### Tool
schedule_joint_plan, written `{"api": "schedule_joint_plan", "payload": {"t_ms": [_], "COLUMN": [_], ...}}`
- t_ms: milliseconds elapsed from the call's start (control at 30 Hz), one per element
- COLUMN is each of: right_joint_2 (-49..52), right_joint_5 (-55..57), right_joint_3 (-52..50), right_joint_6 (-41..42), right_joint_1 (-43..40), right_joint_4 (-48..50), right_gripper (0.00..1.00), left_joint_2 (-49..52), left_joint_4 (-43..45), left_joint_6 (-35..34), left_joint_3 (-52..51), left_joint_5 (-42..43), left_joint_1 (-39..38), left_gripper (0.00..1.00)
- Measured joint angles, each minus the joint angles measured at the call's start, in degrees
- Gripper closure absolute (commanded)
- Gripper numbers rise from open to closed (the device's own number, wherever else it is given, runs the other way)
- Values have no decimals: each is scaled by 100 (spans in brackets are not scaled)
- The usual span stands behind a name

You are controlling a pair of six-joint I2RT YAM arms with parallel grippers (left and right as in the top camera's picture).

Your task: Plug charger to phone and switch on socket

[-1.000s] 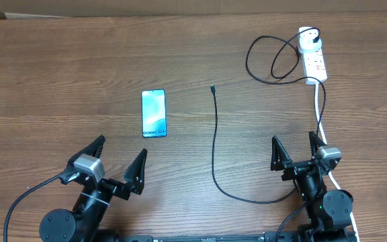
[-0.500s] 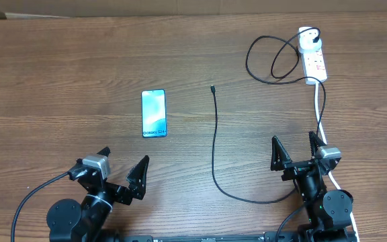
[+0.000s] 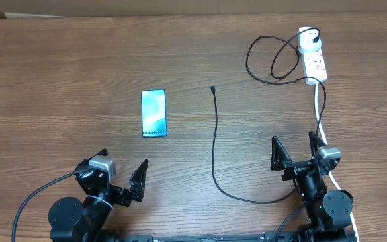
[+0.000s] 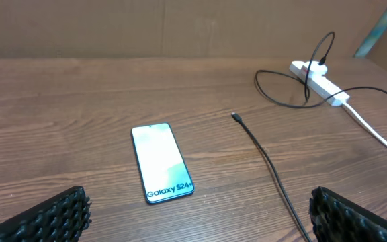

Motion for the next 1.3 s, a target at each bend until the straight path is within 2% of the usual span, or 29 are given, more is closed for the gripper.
{"api": "schedule_joint_plan", "payload": {"t_ms": [933, 1300], "right_joint_2": [0, 0], "right_joint_5": [2, 2], "right_joint_3": [0, 0], "right_joint_6": [0, -2], "right_joint_1": [2, 0], "right_joint_4": [0, 2], "right_gripper": [0, 0], "left_joint_2": [-4, -372], "left_joint_4": [192, 557], "left_joint_6": [33, 33], "left_joint_3": [-444, -863], "left_joint_5": [-229, -310], "left_joint_1": [0, 0], "left_gripper": [0, 0]}}
